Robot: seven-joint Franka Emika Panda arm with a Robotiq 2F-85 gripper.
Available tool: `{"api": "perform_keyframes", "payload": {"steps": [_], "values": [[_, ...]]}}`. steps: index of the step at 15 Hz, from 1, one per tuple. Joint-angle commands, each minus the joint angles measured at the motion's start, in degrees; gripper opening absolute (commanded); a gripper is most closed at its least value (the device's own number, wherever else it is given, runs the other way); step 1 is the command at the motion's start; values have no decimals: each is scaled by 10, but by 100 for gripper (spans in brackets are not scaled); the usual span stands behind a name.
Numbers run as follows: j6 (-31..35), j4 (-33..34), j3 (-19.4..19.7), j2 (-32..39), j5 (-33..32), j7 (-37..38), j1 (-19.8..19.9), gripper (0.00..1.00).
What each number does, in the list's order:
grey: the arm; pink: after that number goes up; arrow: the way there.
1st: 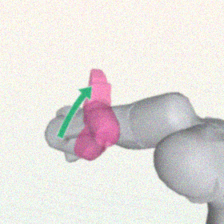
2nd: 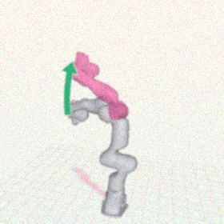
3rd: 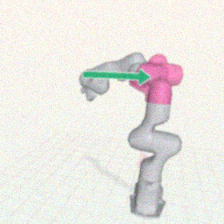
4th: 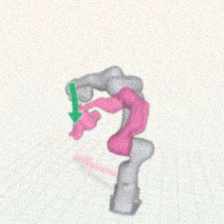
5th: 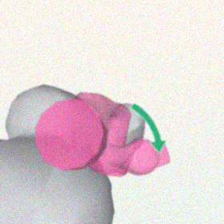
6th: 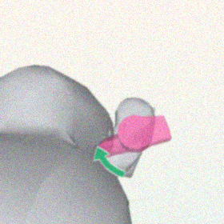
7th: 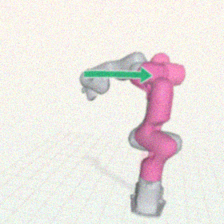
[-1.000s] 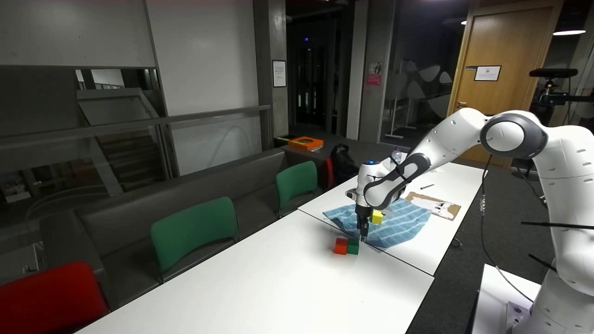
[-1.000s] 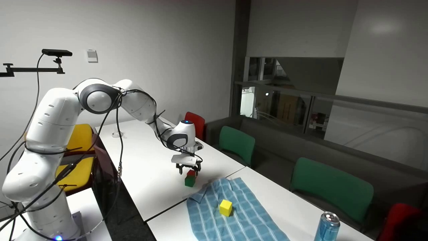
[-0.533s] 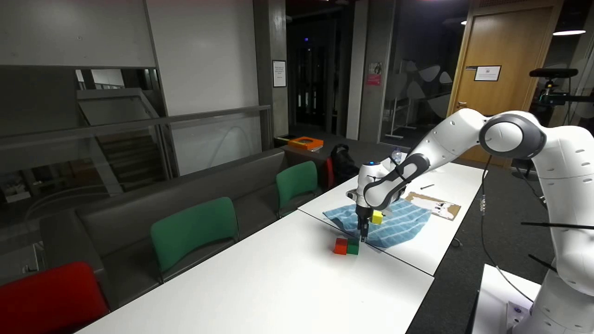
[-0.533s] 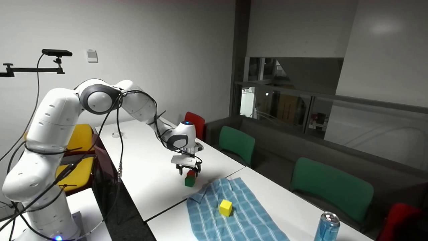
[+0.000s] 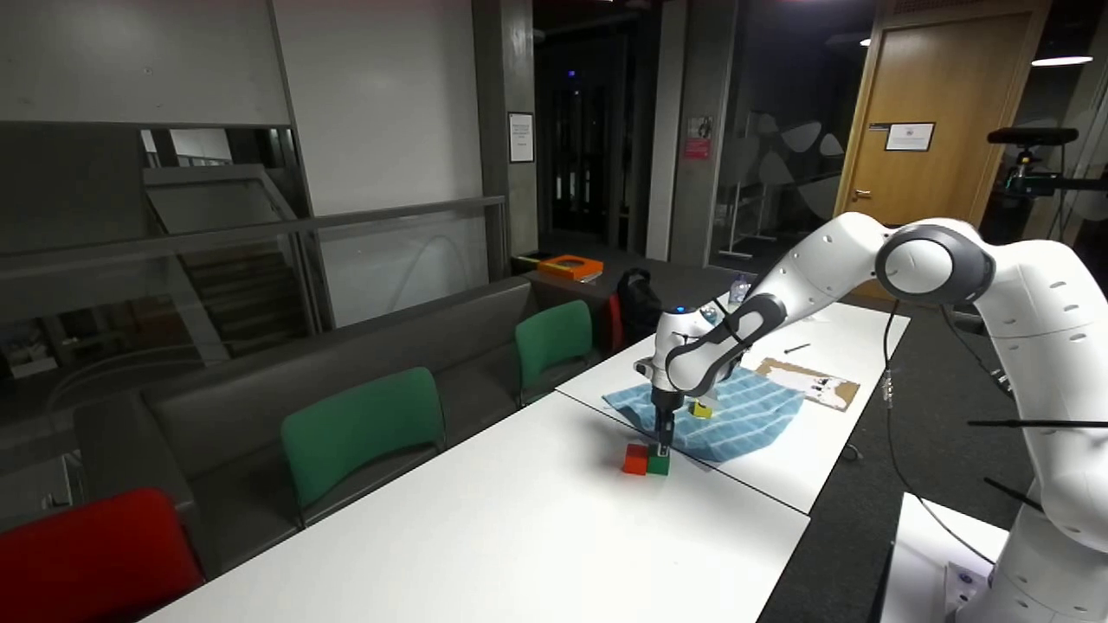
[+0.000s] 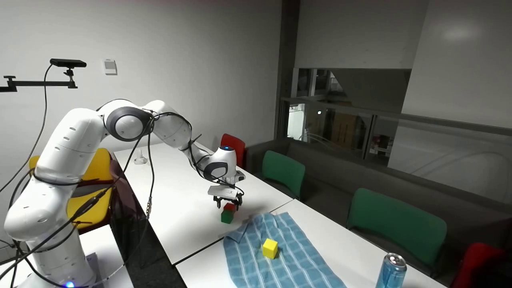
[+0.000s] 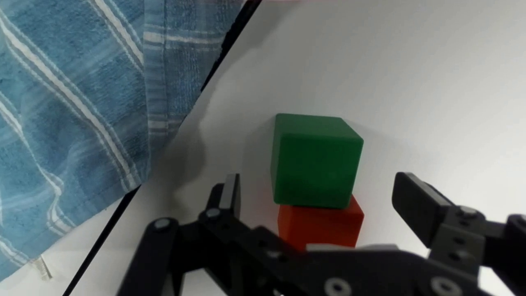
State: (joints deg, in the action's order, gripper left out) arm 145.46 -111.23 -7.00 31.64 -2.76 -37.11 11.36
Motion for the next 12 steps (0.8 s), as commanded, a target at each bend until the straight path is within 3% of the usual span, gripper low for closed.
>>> {"api": "perform_keyframes", "payload": {"steps": [1, 7, 8, 9, 12], "values": [[-39, 54, 10, 36, -2, 20, -17, 100], [-69, 95, 13, 73, -9, 38, -26, 100], [-72, 100, 13, 78, -10, 37, -26, 96], [-76, 106, 13, 83, -11, 37, -27, 78], [-89, 121, 12, 93, -11, 35, -27, 62]]}}
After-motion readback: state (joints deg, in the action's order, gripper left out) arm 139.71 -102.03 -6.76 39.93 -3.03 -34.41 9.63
